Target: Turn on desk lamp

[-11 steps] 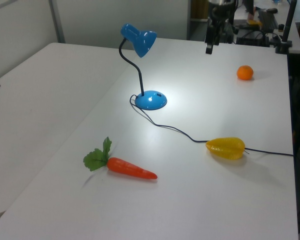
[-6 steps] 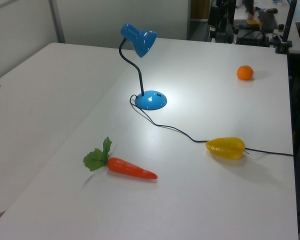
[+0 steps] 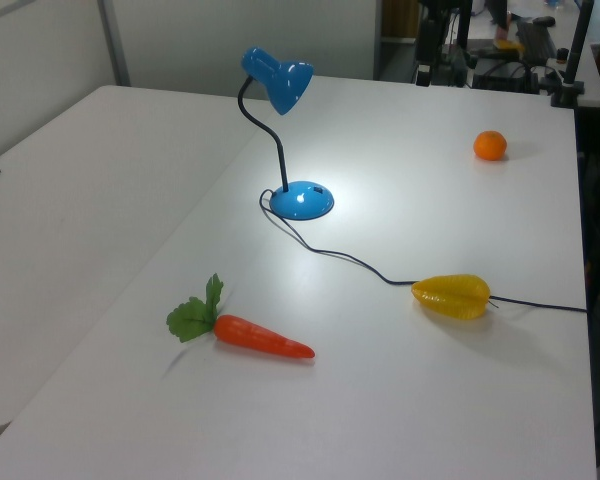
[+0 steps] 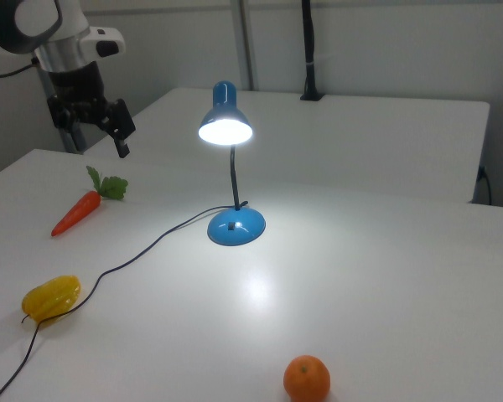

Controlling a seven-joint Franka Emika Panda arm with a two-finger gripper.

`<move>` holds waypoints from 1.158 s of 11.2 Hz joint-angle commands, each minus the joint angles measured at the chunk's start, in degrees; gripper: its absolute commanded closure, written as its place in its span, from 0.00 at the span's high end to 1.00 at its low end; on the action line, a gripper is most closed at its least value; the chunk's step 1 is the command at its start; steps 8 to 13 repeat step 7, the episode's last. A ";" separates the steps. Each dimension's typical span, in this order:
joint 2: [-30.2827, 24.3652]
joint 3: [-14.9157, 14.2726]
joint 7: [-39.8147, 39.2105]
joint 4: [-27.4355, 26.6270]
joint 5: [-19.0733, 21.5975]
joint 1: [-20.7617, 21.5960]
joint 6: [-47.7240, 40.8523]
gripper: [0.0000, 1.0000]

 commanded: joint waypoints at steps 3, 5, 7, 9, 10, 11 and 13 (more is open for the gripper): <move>0.34 -1.62 -9.75 -1.05 0.28 -0.34 3.32 1.00; 0.34 -1.62 -9.49 -1.05 0.28 -0.42 3.32 1.00; 0.34 -1.62 -9.48 -1.05 0.28 -0.42 3.14 1.00; 0.34 -1.62 -9.48 -1.05 0.28 -0.42 3.14 1.00; 0.34 -1.62 -9.48 -1.05 0.28 -0.42 3.14 1.00; 0.34 -1.62 -9.48 -1.05 0.28 -0.42 3.14 1.00; 0.34 -1.62 -9.48 -1.05 0.28 -0.42 3.14 1.00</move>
